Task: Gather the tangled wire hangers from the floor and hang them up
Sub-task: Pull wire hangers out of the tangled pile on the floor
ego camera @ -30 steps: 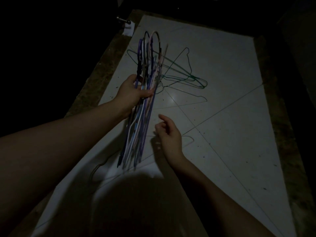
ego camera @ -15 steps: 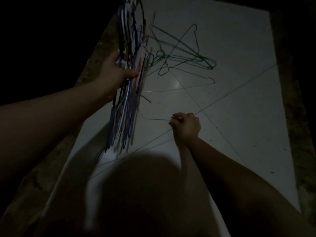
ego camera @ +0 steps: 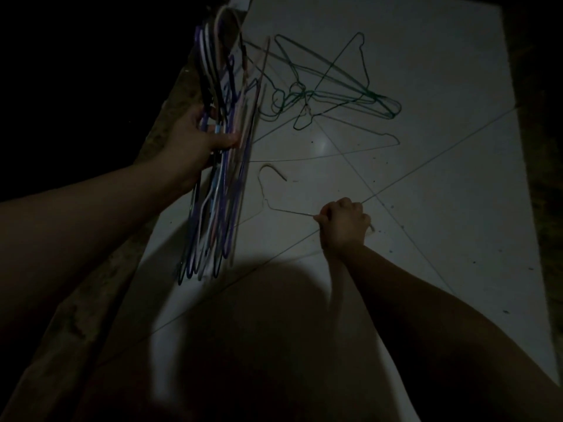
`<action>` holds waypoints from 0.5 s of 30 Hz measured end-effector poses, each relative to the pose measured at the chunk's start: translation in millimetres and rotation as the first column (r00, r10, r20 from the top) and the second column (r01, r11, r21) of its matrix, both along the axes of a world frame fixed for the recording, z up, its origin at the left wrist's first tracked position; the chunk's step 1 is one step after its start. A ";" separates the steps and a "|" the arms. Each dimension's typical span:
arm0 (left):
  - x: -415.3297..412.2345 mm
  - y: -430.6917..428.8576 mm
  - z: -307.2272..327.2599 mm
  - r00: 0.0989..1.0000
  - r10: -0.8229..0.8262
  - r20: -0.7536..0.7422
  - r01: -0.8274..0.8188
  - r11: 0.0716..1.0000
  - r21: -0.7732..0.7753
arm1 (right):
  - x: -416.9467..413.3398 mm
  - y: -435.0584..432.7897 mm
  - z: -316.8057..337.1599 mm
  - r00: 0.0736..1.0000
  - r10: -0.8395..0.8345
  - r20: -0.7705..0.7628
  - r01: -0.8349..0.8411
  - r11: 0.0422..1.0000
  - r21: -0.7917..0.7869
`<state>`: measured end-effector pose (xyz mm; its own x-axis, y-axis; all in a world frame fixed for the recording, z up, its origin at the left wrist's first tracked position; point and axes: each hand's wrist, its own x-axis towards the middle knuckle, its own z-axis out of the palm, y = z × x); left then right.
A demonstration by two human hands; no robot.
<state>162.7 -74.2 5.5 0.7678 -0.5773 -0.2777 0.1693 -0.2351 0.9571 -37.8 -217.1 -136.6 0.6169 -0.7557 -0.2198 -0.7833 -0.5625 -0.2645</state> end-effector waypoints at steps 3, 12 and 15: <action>1.5 -2.7 3.8 0.999 0.036 -0.005 -0.036 0.999 -0.035 | -12.7 -6.3 1.1 0.993 -0.062 0.103 0.059 0.998 0.025; 1.5 -9.5 6.5 0.999 0.033 -0.010 -0.033 0.999 -0.016 | -47.2 -24.0 18.2 0.948 -0.198 0.250 0.148 0.968 0.203; -2.9 -14.9 11.3 0.999 0.030 -0.016 -0.030 0.999 -0.026 | -43.5 -19.6 26.0 0.902 -0.299 0.311 0.191 0.923 0.333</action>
